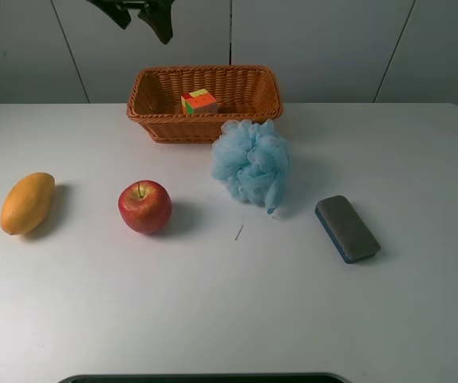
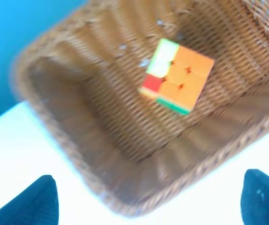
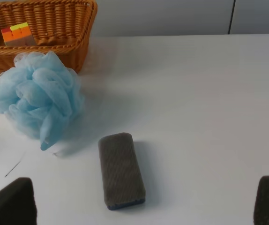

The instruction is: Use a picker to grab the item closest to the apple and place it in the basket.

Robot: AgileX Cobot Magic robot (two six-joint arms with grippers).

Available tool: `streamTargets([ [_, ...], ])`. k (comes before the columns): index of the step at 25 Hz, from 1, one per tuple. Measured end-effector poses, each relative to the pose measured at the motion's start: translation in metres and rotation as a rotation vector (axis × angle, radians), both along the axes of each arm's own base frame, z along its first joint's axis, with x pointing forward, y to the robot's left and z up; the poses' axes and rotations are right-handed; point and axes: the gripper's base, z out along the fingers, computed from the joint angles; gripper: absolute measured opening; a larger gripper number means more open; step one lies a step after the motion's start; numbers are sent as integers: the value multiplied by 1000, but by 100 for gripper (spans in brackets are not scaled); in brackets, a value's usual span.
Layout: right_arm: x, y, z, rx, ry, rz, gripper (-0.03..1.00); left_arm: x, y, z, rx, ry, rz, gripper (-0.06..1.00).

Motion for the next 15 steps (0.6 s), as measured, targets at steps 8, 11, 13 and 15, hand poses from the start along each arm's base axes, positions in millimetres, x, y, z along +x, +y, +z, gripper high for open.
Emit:
streamTargets([
  [8, 0, 0, 0, 0, 0, 0, 70, -92, 47, 63, 36, -10, 33, 74],
  [11, 0, 0, 0, 0, 0, 0, 70, -140, 68, 75, 38, -7, 45, 74],
  [13, 0, 0, 0, 0, 0, 0, 70, -172, 82, 76, 43, -3, 51, 74],
  [15, 0, 0, 0, 0, 0, 0, 70, -204, 95, 70, 52, 16, 51, 74],
])
